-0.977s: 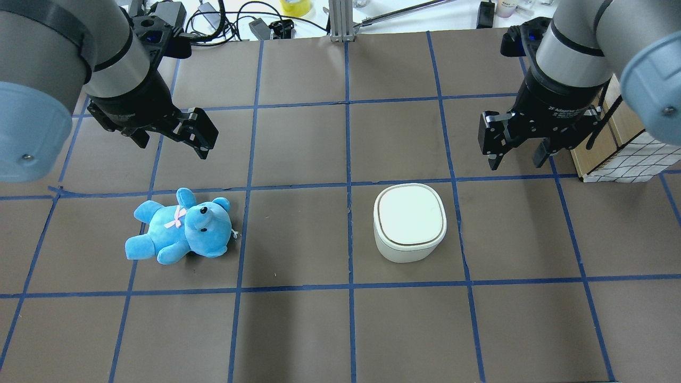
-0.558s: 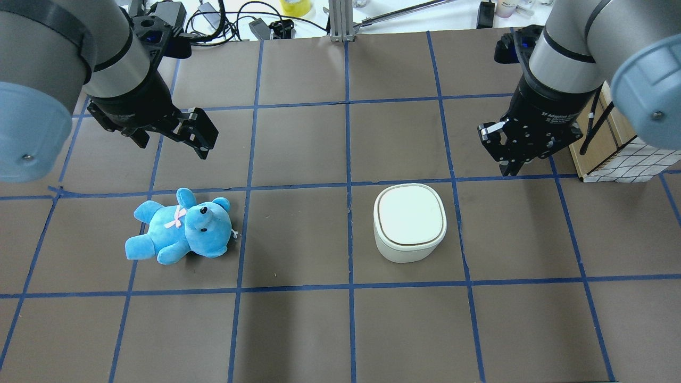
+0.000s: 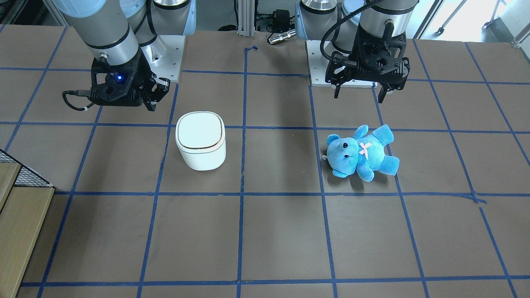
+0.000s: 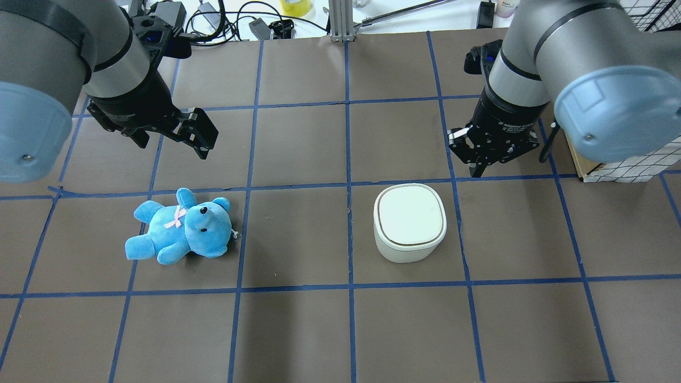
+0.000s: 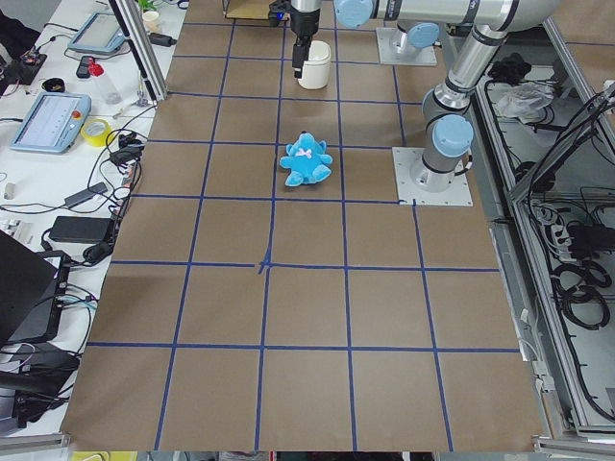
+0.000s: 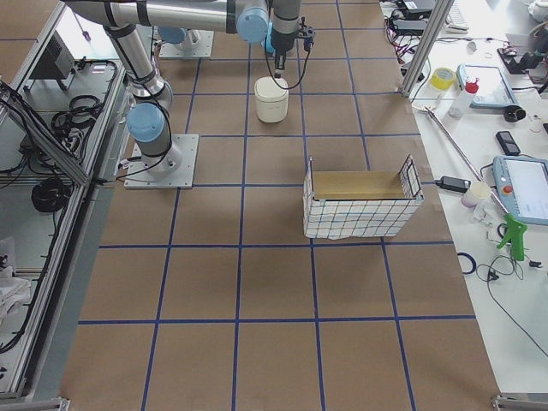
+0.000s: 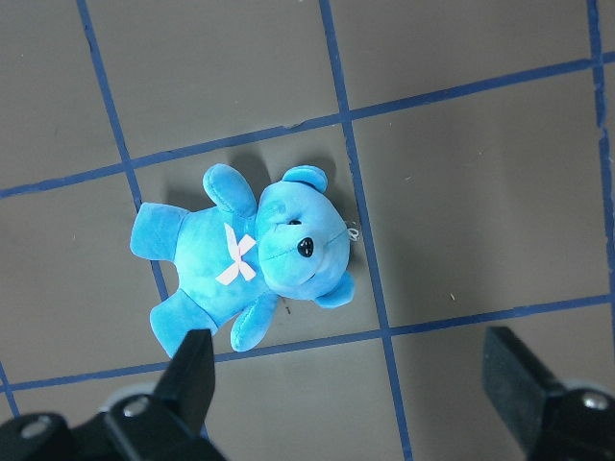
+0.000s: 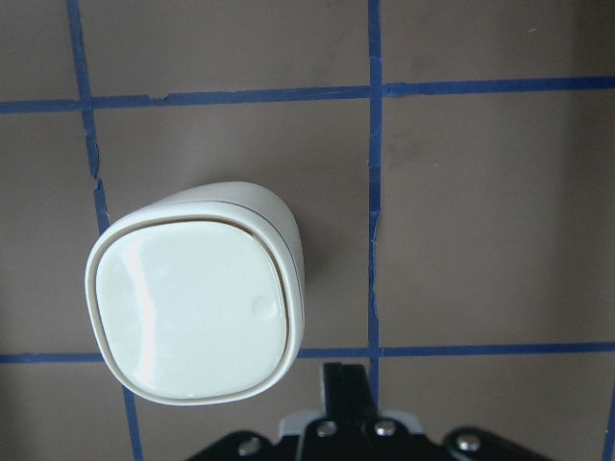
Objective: Open trash can with right arm
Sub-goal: 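Move the right gripper over the white trash can lid and lower it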
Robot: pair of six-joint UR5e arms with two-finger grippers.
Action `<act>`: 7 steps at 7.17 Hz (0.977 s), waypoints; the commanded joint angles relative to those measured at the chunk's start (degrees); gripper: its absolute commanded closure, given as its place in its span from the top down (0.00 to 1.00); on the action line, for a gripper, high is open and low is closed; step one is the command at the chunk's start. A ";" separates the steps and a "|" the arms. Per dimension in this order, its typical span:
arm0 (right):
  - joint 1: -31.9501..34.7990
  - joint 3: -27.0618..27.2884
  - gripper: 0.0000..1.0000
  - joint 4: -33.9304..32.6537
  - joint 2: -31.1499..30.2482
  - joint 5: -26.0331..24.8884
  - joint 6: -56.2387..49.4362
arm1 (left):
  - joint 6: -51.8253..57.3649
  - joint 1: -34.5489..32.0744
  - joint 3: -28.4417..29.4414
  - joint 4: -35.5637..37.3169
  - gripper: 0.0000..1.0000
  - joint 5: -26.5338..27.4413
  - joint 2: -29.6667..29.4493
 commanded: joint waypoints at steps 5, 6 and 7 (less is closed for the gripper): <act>4.16 5.63 0.00 -9.37 4.49 0.04 1.20 | 0.00 0.00 0.00 0.00 1.00 0.00 0.00; 4.16 7.38 0.00 -11.82 4.76 0.04 1.29 | 0.00 0.00 0.00 0.00 1.00 0.00 0.00; 4.16 8.70 0.00 -13.58 4.85 0.04 1.20 | 0.00 0.00 0.00 0.00 1.00 0.00 0.00</act>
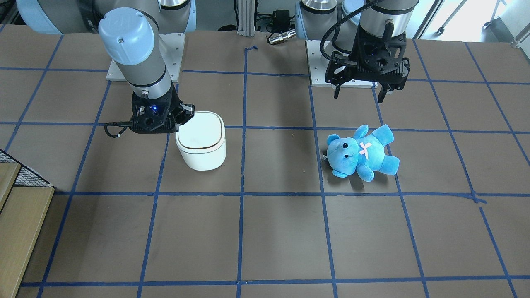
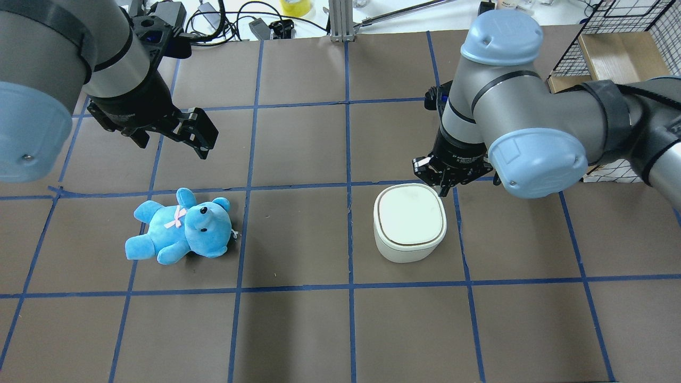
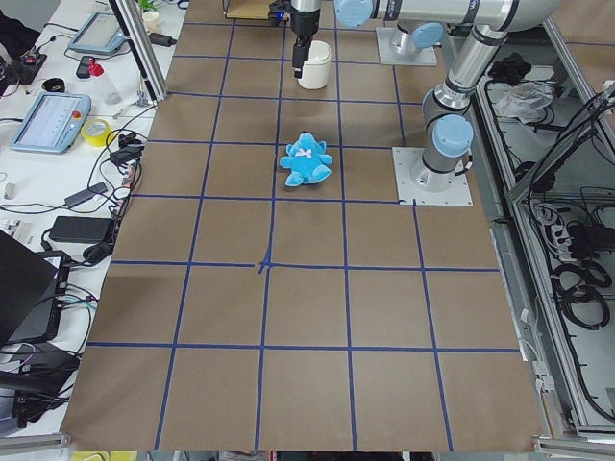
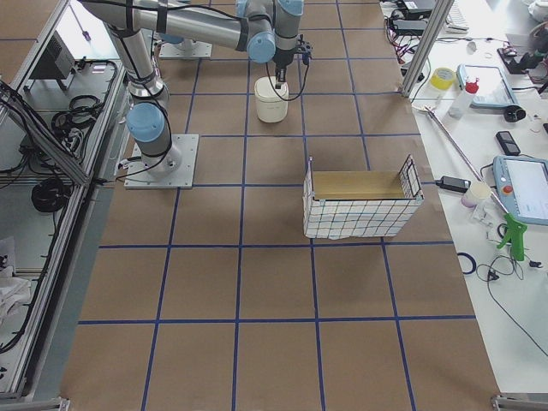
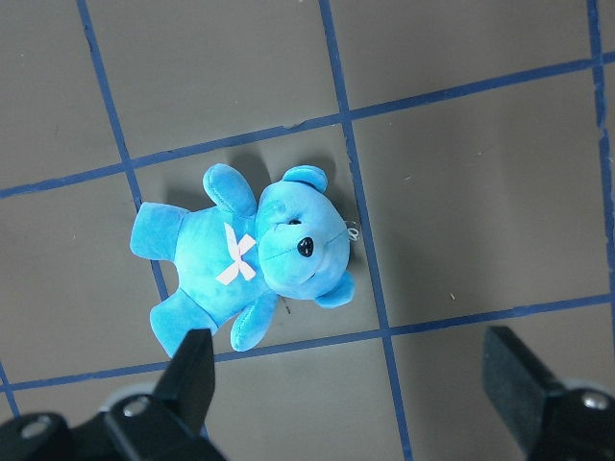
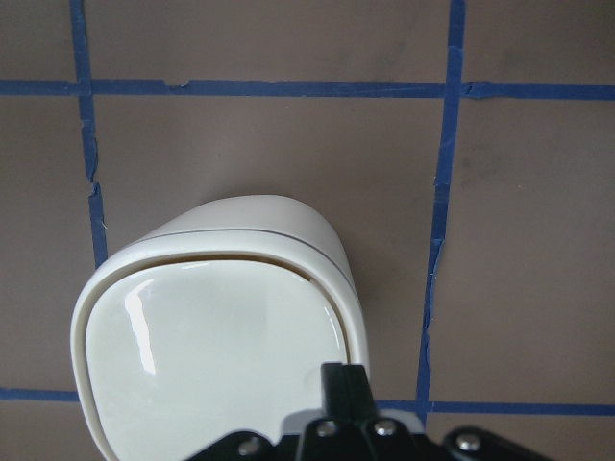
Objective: Open trash can with right arm
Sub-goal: 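Move the right gripper over the white trash can lid and lower it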
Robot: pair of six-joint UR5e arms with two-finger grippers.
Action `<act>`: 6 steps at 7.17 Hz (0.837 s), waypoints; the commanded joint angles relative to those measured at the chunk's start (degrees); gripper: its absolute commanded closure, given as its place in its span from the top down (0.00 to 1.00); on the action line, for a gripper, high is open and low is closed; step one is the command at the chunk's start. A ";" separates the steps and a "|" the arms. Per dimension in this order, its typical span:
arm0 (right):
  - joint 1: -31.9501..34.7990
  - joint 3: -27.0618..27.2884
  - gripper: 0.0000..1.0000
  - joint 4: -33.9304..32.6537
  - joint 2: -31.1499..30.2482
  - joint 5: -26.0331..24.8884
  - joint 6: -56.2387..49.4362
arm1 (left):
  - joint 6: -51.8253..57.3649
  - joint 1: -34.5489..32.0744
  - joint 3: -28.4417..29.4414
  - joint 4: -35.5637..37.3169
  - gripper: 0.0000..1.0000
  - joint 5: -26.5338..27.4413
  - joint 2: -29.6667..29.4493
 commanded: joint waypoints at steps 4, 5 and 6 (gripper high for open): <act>0.03 2.01 0.00 -2.84 1.79 0.00 -0.03 | 0.00 0.00 0.00 0.00 1.00 0.00 0.00; 0.03 2.01 0.00 -2.84 2.15 0.00 -0.03 | 0.00 0.00 0.00 0.00 1.00 0.00 0.00; 0.03 2.01 0.00 -2.84 2.32 0.00 -0.03 | 0.00 0.00 0.00 0.00 1.00 0.00 0.00</act>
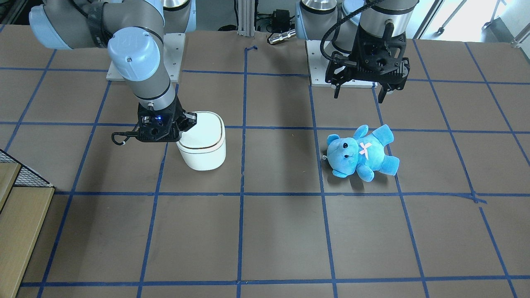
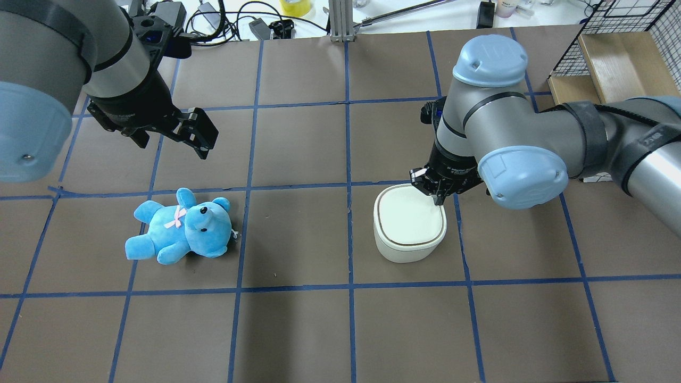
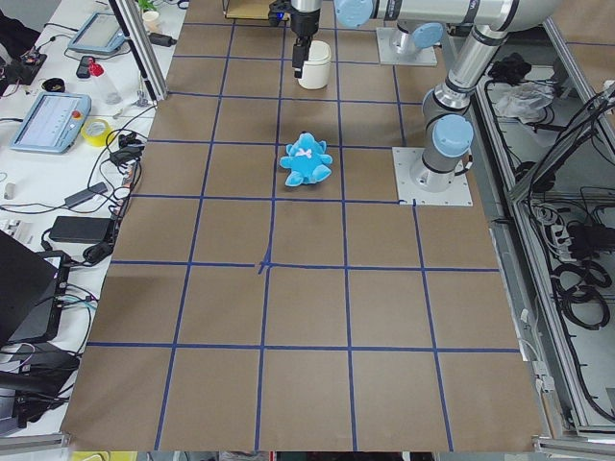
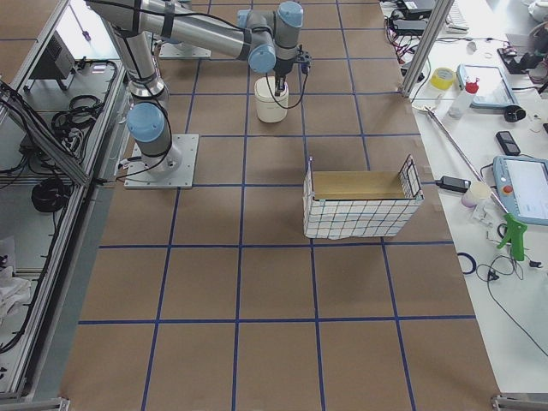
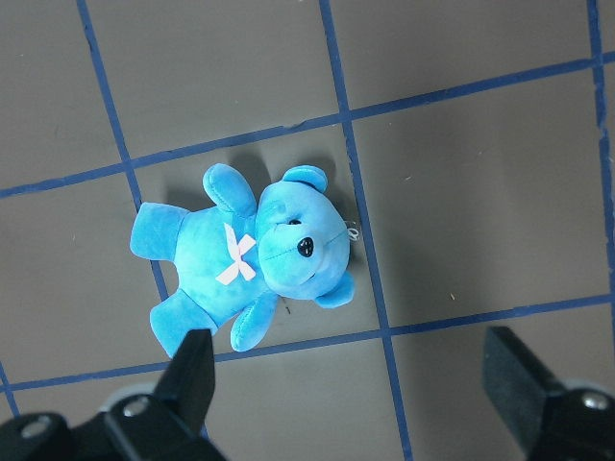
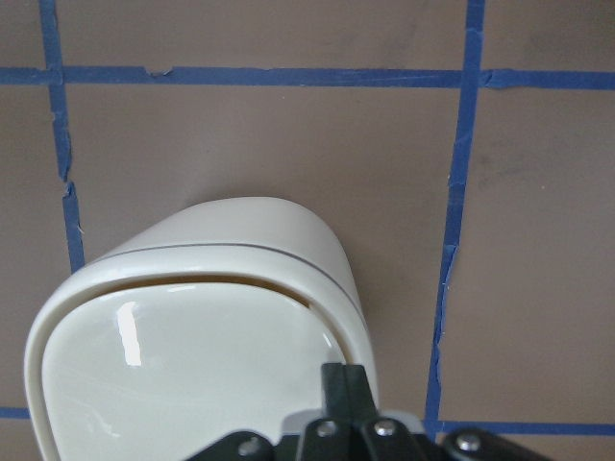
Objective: Open trash can with right arm
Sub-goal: 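Press the right gripper down on the lid's far edge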
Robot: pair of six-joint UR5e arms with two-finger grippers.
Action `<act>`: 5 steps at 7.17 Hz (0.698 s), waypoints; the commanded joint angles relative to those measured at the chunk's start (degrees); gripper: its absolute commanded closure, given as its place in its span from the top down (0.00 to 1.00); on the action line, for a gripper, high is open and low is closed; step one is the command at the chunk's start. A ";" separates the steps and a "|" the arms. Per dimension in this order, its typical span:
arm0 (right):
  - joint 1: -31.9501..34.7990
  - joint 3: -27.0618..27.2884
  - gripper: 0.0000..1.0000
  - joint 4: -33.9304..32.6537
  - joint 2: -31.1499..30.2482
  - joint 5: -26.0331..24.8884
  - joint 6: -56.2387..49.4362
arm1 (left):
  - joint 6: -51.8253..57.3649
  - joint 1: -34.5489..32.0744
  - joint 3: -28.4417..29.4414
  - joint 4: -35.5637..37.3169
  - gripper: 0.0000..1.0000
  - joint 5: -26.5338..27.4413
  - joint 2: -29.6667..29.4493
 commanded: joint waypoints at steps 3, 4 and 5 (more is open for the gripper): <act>0.00 0.01 0.00 0.01 0.48 -0.01 0.00 | 0.00 0.00 0.00 0.00 1.00 0.00 0.00; 0.09 0.01 0.00 0.01 0.48 0.60 0.00 | 0.00 0.00 0.00 0.00 1.00 0.00 0.00; 0.00 0.01 0.00 -0.34 0.66 1.22 0.00 | 0.00 0.00 0.00 0.00 1.00 0.00 0.00</act>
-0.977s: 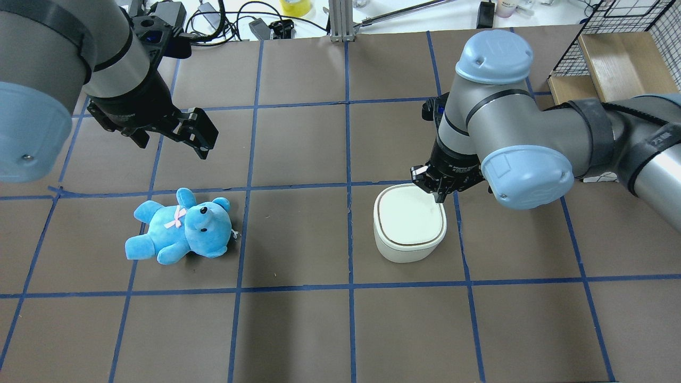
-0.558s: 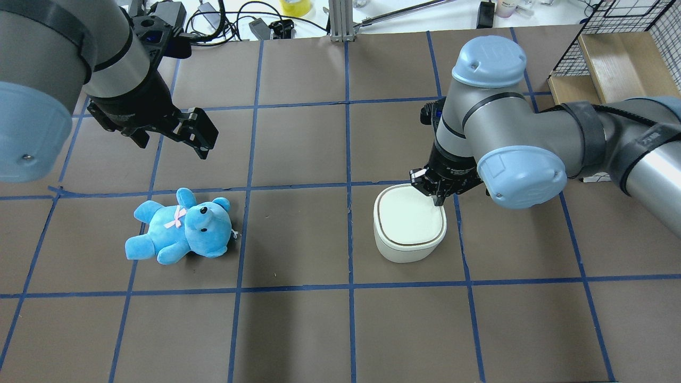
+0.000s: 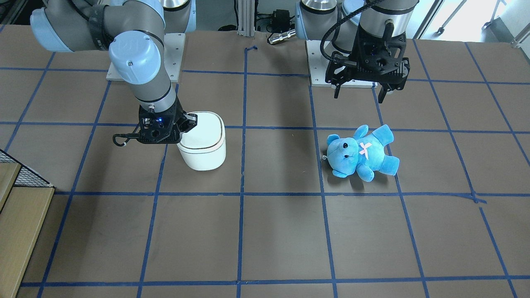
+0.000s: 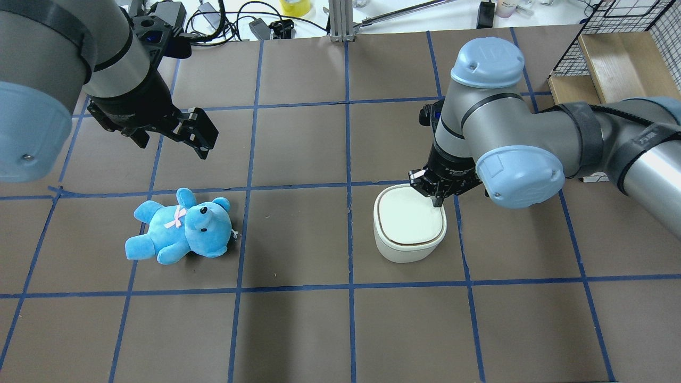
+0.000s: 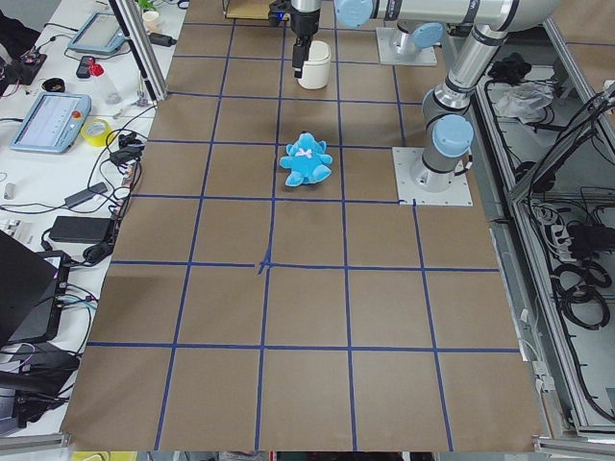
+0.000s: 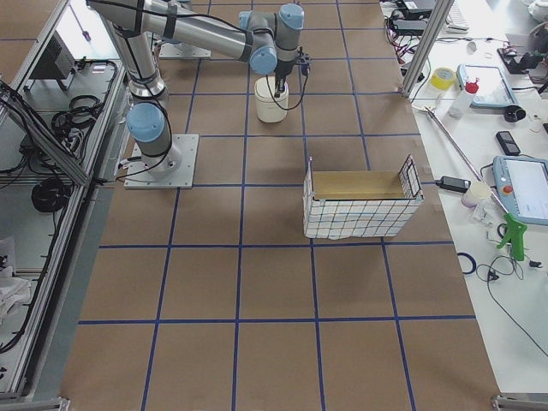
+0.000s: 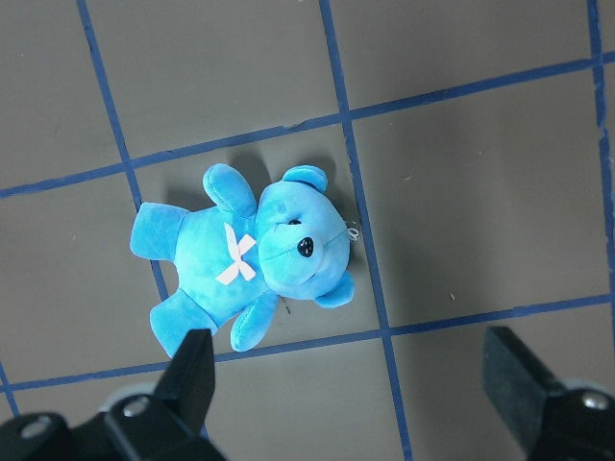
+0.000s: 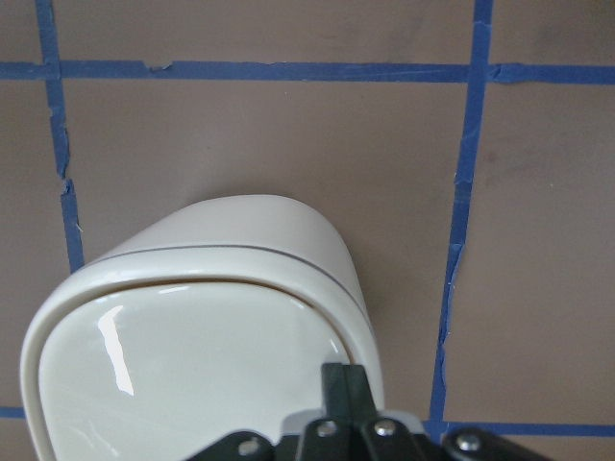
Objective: Open trash can with right arm
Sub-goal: 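Press the right gripper down on the lid's far edge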
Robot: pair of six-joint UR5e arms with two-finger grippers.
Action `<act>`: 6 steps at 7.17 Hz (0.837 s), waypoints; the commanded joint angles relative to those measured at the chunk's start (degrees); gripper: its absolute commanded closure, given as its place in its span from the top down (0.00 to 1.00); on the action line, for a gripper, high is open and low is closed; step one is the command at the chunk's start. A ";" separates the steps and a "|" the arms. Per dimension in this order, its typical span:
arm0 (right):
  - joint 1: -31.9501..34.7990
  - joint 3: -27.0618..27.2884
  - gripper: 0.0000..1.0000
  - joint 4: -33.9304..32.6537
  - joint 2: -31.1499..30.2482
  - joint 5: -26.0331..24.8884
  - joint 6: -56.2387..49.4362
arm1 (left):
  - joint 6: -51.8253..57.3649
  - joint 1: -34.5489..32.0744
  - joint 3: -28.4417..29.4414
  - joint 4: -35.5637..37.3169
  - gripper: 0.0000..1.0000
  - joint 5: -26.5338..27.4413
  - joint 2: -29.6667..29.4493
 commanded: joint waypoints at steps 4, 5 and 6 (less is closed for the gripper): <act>-0.04 0.52 0.00 -0.35 0.30 0.66 0.09 | 0.00 0.00 0.00 0.00 1.00 0.00 0.00; -0.04 0.53 0.00 -0.35 0.21 0.74 0.26 | 0.00 0.00 0.00 0.00 1.00 0.00 0.00; -0.04 0.09 0.00 -0.35 -0.05 0.74 1.22 | 0.00 0.00 0.00 0.00 1.00 0.00 0.00</act>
